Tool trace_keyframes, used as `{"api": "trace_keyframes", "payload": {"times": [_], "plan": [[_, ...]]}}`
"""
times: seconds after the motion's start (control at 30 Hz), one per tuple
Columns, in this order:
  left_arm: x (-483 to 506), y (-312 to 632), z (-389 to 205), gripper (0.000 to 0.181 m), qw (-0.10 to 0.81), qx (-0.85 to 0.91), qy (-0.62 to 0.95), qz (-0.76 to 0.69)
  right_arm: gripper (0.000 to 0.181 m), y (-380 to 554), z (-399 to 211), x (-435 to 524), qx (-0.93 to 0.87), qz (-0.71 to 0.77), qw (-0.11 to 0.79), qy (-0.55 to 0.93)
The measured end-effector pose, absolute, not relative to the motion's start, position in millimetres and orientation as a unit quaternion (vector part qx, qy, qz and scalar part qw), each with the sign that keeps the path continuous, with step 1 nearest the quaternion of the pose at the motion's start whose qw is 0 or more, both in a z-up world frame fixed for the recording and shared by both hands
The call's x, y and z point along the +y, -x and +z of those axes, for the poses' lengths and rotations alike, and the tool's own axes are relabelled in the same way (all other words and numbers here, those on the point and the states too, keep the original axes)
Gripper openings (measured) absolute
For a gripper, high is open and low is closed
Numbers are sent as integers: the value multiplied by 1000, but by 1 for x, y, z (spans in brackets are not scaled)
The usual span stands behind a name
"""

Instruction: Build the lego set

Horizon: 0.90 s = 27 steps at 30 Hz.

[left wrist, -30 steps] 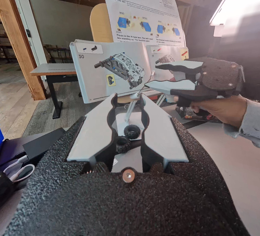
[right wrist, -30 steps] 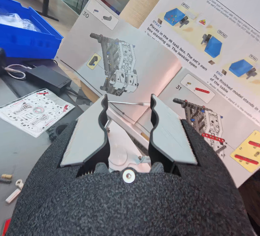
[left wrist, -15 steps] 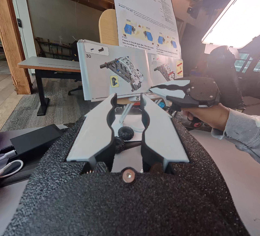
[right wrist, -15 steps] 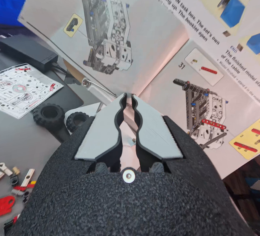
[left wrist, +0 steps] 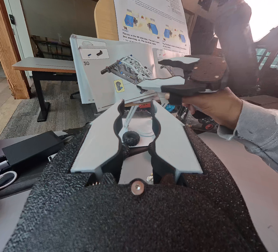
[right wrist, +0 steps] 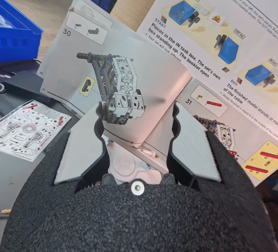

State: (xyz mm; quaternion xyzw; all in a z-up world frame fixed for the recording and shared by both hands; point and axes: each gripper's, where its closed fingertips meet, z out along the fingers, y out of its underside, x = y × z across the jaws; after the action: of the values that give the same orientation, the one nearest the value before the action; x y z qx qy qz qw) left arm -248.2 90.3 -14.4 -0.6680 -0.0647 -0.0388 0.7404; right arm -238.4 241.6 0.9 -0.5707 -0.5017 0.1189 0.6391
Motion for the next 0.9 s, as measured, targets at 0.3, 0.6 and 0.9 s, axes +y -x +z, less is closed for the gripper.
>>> {"api": "trace_keyframes", "payload": {"times": [0.3, 0.6, 0.9], "plan": [[94, 252, -22, 36, 732, -67, 676, -49, 40, 220, -2, 259, -471, 151, 653, 574], [108, 227, -39, 40, 709, -46, 700, -73, 13, 170, -1, 298, -371, 329, 605, 623], [123, 204, -67, 42, 680, -17, 729, -75, 10, 143, -16, 319, -343, 384, 566, 644]]}}
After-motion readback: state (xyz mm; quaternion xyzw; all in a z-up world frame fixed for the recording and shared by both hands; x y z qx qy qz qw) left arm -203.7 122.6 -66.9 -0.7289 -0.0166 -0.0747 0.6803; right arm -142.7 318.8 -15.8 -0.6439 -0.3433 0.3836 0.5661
